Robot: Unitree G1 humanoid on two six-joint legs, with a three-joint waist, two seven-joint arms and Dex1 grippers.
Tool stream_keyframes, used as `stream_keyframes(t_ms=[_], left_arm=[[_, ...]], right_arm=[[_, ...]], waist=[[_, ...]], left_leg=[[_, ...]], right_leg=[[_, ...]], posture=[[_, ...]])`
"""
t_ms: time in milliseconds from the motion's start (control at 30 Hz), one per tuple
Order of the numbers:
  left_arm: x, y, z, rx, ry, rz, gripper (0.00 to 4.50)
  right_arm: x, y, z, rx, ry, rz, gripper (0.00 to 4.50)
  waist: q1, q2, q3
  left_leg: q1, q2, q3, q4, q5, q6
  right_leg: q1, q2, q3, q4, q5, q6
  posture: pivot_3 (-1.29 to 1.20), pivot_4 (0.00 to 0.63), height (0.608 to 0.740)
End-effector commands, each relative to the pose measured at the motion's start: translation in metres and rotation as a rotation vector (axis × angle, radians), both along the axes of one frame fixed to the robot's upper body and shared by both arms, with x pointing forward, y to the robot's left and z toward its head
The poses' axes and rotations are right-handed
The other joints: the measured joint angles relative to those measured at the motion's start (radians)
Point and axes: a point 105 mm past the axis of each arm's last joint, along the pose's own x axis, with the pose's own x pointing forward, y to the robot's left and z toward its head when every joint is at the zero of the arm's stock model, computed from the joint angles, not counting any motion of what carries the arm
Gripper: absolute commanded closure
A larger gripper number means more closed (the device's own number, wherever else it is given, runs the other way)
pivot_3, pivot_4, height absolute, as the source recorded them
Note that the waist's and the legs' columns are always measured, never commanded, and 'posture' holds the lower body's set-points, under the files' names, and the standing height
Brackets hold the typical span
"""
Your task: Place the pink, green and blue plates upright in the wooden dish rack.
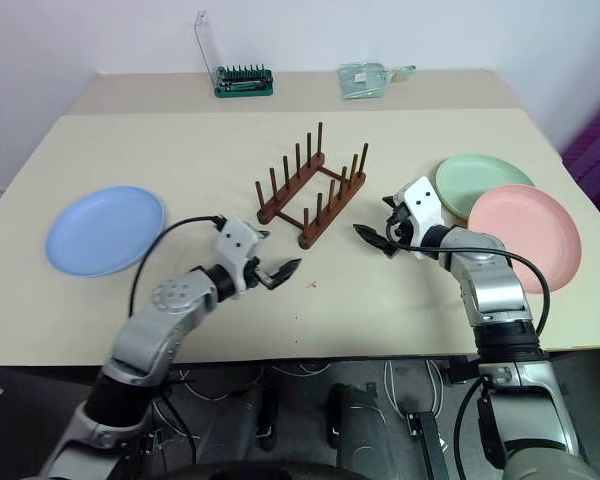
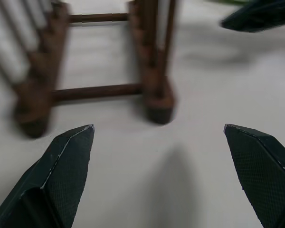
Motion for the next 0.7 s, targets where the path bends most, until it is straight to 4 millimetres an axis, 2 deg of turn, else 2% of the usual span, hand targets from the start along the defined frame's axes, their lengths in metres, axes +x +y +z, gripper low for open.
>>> stream_keyframes(t_ms=[33,267,533,633,700], left_arm=[[0.002,-0.011,-0.005,0.037,-0.001,0.009,0.00],[0.028,-0.017,-0.009,0.019,0.008,0.123,0.00],[0.036,-0.042,-0.017,0.034,-0.002,0.045,0.00],[0.036,-0.045,-0.013,0.004,-0.015,0.036,0.83],[0.036,-0.045,-0.013,0.003,-0.024,0.035,1.87]], right_arm=[[-0.001,-0.002,0.011,0.015,-0.049,-0.011,0.03],[-0.002,-0.010,0.008,-0.004,-0.049,-0.048,0.03],[-0.002,-0.015,0.008,-0.016,-0.057,-0.073,0.03],[-0.003,-0.018,0.008,-0.021,-0.060,-0.081,0.00],[-0.003,-0.019,0.008,-0.021,-0.061,-0.085,0.00]], waist=[[-0.001,0.000,0.000],[0.000,0.000,0.000],[0.002,0.000,0.000],[0.002,0.000,0.000],[0.001,0.000,0.000]], left_leg=[[0.000,0.000,0.000,0.000,0.000,0.000],[0.000,0.001,-0.002,0.001,0.000,0.000],[0.000,-0.001,-0.002,0.001,0.000,0.000],[0.000,-0.002,-0.002,0.001,0.000,0.000],[0.000,-0.002,-0.002,0.001,0.000,0.000]], right_leg=[[0.000,0.000,0.000,0.000,0.000,0.000],[0.000,0.000,0.000,0.001,0.000,0.000],[0.001,-0.001,0.000,0.001,0.000,0.000],[0.001,-0.002,0.000,0.001,0.000,0.000],[0.001,-0.002,0.000,0.001,0.000,0.000]], posture=[[0.00,0.150,0.730],[0.00,0.150,0.730],[0.00,0.150,0.730],[0.00,0.150,0.730],[0.00,0.150,0.730]])
